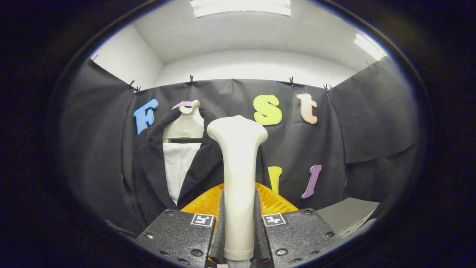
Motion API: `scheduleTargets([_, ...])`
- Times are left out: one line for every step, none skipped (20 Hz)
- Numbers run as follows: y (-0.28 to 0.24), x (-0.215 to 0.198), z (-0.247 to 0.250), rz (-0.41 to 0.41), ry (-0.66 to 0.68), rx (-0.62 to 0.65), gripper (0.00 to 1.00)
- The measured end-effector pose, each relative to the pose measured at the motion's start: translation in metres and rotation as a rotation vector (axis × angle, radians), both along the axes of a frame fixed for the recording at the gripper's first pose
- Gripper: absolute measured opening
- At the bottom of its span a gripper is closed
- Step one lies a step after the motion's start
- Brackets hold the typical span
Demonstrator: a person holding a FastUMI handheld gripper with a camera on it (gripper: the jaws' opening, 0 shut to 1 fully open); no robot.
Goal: Iron the clothes twice with a garment steamer, once on the left side and once on the right side.
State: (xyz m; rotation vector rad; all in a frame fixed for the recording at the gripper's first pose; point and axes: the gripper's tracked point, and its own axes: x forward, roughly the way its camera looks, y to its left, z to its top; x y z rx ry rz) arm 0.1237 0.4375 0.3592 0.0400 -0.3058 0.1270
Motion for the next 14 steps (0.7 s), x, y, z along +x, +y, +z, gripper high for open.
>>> scheduleTargets([0.005,0.006,0.001,0.0,0.002,-0.004,0.34])
scheduleTargets([0.008,0.011,0.0,0.001,0.004,-0.008,0.34])
scheduleTargets([0.01,0.014,-0.003,-0.008,0.007,-0.013,0.34])
scheduleTargets([0.012,0.019,-0.007,-0.019,0.013,-0.02,0.34])
scheduleTargets([0.015,0.022,-0.012,-0.024,0.024,-0.023,0.34])
scheduleTargets([0.016,0.026,-0.018,-0.027,0.038,-0.023,0.34])
scheduleTargets([0.015,0.028,-0.023,-0.03,0.053,-0.02,0.34])
scheduleTargets([0.013,0.028,-0.029,-0.033,0.065,-0.014,0.34])
scheduleTargets([0.009,0.028,-0.034,-0.041,0.074,-0.001,0.34])
scheduleTargets([0.006,0.027,-0.04,-0.049,0.078,-0.002,0.34])
scheduleTargets([0.004,0.026,-0.046,-0.053,0.083,-0.007,0.34])
scheduleTargets([0.002,0.025,-0.052,-0.052,0.087,-0.011,0.34])
scheduleTargets([0.0,0.024,-0.057,-0.055,0.095,-0.015,0.34])
scheduleTargets([-0.003,0.024,-0.063,-0.054,0.102,-0.017,0.34])
